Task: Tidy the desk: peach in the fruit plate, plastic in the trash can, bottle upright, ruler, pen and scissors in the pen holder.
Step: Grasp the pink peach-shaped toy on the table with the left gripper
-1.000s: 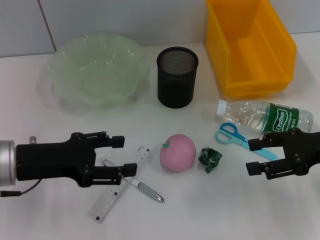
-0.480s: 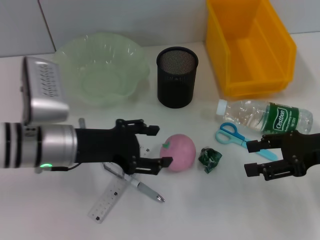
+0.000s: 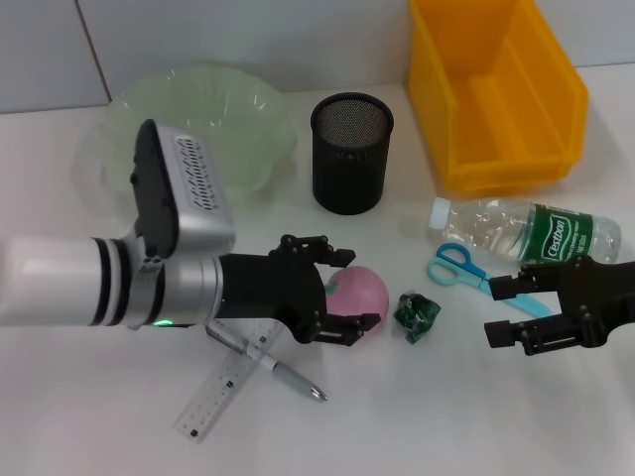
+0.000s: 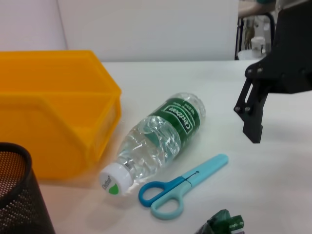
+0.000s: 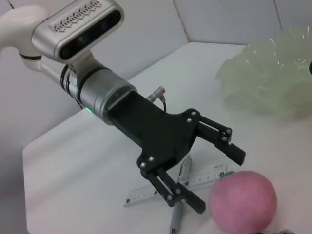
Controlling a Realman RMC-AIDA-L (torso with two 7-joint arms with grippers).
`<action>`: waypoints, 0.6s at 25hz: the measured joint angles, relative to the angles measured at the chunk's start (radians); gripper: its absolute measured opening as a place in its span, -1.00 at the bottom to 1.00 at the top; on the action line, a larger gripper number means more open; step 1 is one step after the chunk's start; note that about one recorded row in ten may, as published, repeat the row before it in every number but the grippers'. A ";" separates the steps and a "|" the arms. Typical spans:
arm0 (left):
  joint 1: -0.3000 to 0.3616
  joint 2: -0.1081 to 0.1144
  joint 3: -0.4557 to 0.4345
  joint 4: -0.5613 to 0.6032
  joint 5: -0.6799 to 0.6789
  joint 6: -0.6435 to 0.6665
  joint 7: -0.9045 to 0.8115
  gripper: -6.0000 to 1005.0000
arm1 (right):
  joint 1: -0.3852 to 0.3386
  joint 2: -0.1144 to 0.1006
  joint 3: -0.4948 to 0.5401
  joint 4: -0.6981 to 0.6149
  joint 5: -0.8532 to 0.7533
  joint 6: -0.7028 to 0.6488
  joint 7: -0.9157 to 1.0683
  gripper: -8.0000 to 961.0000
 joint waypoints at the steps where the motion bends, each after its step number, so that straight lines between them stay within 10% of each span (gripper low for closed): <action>1: -0.003 0.000 0.014 0.001 0.000 -0.016 -0.005 0.55 | 0.000 0.000 0.000 0.000 0.000 0.000 0.001 0.67; 15: -0.044 0.000 0.097 -0.034 0.008 -0.098 -0.034 0.53 | -0.004 0.004 0.000 0.000 0.000 0.001 0.001 0.67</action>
